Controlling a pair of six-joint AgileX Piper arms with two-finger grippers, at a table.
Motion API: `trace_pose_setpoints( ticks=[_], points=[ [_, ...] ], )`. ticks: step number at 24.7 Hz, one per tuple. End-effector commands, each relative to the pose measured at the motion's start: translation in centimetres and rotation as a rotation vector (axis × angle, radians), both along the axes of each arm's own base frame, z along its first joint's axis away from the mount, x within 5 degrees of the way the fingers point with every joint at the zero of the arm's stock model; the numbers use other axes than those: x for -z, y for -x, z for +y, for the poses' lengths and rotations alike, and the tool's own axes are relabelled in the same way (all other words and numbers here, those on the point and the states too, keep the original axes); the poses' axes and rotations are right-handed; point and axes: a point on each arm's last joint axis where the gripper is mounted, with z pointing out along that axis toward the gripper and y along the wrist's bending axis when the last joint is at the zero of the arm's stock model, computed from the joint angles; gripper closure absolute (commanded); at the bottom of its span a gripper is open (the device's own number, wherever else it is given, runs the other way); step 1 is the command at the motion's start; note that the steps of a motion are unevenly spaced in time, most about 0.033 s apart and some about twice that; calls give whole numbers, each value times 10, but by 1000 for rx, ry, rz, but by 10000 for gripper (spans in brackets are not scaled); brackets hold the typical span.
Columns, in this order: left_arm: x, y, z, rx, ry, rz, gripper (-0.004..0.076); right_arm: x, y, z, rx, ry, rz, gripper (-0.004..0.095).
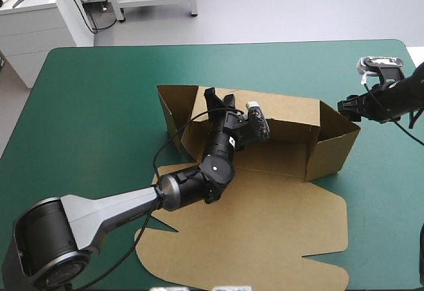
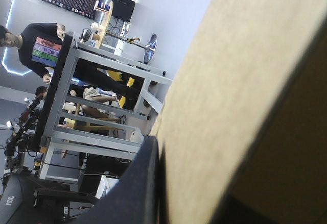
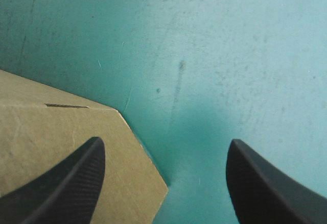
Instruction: Fold the box
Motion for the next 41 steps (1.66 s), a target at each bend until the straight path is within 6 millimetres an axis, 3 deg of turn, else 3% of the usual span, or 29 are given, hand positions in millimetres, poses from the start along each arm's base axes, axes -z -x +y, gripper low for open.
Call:
trace_pose_setpoints(
  ticks=[1,4,9,17,24,28,31,35,41],
  points=[
    [-21,-1,9,-56,118,4,732,-28,21,7,-29,2,-97,287],
    [-21,0,8,-41,121,10,732,-25,34,10,-52,14,-87,287],
    [-20,0,6,-19,109,14,732,4,51,16,-43,-25,-80,287],
    [-18,1,2,73,-59,-10,732,36,76,35,-45,-182,-291,287],
    [-13,2,3,91,-163,22,732,55,106,45,-220,-94,-323,287],
    [-13,2,3,95,-168,19,732,53,106,47,-291,-72,-375,287],
    [-13,2,3,95,-168,19,732,50,98,47,-250,-98,-452,287],
    [-13,2,3,95,-168,19,732,66,93,60,-248,-107,-446,287],
    [-13,2,3,105,-200,11,732,68,87,76,-74,-93,-558,287]
  ],
)
